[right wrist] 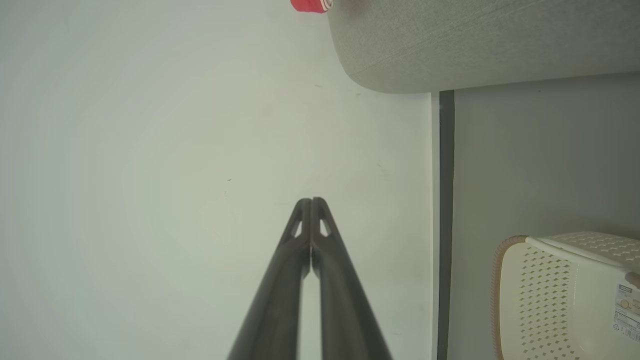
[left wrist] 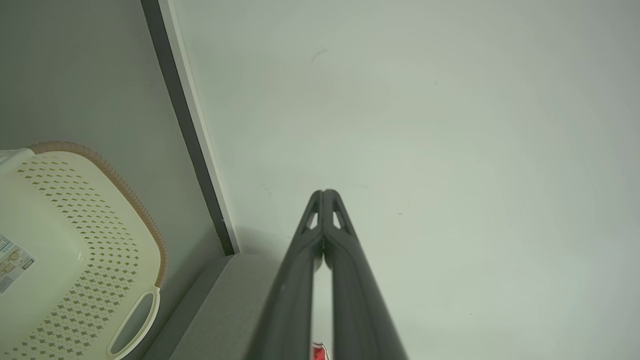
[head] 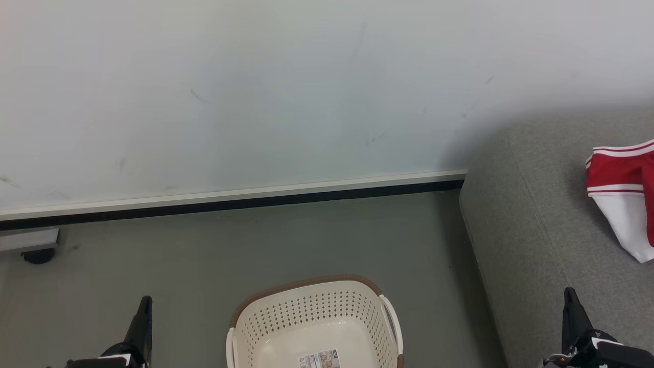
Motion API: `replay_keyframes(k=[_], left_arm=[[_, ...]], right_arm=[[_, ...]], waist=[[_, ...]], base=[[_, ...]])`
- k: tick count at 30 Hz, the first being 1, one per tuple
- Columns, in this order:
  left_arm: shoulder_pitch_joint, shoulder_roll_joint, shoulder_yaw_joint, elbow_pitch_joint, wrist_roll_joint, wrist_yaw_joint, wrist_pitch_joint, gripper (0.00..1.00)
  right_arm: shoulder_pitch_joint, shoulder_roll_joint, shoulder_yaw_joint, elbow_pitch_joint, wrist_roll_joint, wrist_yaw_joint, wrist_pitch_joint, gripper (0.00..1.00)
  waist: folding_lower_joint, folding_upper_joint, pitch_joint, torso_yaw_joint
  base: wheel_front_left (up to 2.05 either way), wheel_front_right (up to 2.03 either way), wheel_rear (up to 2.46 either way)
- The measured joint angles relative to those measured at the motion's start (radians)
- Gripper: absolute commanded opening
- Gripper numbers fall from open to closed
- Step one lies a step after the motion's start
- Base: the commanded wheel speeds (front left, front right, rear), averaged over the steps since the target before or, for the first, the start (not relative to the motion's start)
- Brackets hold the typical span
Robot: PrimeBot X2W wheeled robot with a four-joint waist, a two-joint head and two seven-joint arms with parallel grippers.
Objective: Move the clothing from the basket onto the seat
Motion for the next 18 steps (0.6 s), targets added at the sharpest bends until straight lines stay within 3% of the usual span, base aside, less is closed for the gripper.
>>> replay_keyframes(k=[18], left_arm=[[0.000,0.000,0.000,0.000,0.000,0.000,0.000,0.00]], right_arm=[[0.000,0.000,0.000,0.000,0.000,0.000,0.000,0.00]], waist=[[0.0000,0.0000,0.000,0.000]], base=[[0.00,0.00,0.00]])
